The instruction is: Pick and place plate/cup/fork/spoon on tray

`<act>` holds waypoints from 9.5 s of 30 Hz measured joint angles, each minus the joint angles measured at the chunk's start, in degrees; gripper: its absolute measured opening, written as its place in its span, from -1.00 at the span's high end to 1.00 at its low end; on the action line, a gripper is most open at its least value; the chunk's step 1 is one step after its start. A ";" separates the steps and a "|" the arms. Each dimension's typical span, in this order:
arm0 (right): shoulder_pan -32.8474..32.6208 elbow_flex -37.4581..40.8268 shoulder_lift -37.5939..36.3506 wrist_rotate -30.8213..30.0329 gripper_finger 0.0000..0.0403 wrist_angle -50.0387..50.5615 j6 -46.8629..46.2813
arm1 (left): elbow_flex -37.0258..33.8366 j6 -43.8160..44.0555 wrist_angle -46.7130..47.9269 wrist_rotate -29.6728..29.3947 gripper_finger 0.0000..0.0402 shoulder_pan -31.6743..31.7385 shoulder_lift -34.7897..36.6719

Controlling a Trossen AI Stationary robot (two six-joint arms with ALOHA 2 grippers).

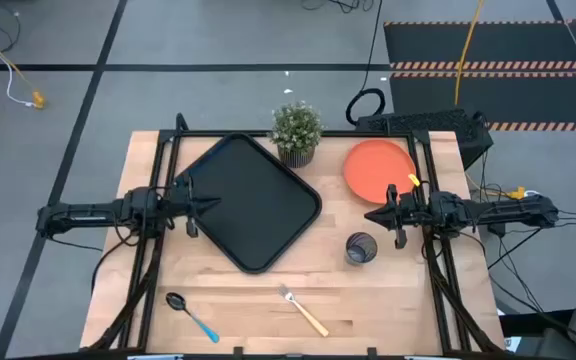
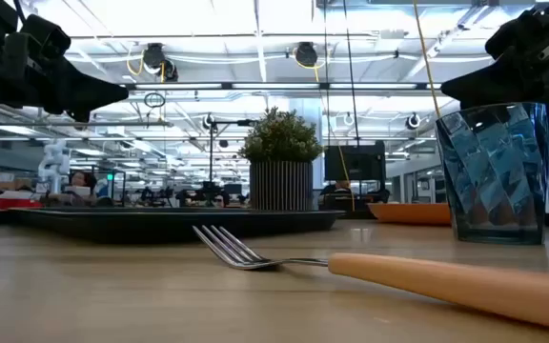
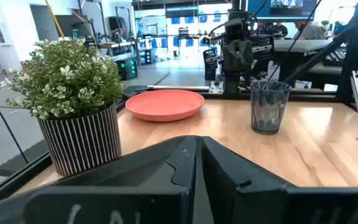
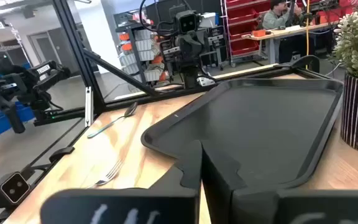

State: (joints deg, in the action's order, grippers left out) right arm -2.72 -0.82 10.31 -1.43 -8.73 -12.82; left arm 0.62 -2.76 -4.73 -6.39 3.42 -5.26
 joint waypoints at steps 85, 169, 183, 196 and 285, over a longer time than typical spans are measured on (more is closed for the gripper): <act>-0.02 0.00 0.00 0.02 1.00 0.00 0.02 | -0.02 0.00 0.00 -0.02 0.85 0.00 0.02; 0.00 0.00 0.02 -3.06 1.00 -3.45 -18.34 | 38.34 12.34 26.53 0.07 0.85 -17.00 -60.74; -0.02 0.02 0.02 0.07 0.84 -8.57 -12.59 | 38.34 11.51 16.39 1.29 0.85 -17.00 -61.49; 0.00 0.02 0.68 -0.28 0.67 -7.81 -5.97 | 45.89 11.61 32.18 9.38 0.83 -28.36 -70.30; -0.02 0.01 1.49 -0.33 0.48 1.38 -10.32 | 75.76 -20.65 84.20 -12.80 0.97 -34.16 -102.38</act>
State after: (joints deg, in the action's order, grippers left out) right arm -2.74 -0.81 11.79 -1.76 -7.35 -23.14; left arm 76.39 -23.41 79.47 -19.19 -30.73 -107.64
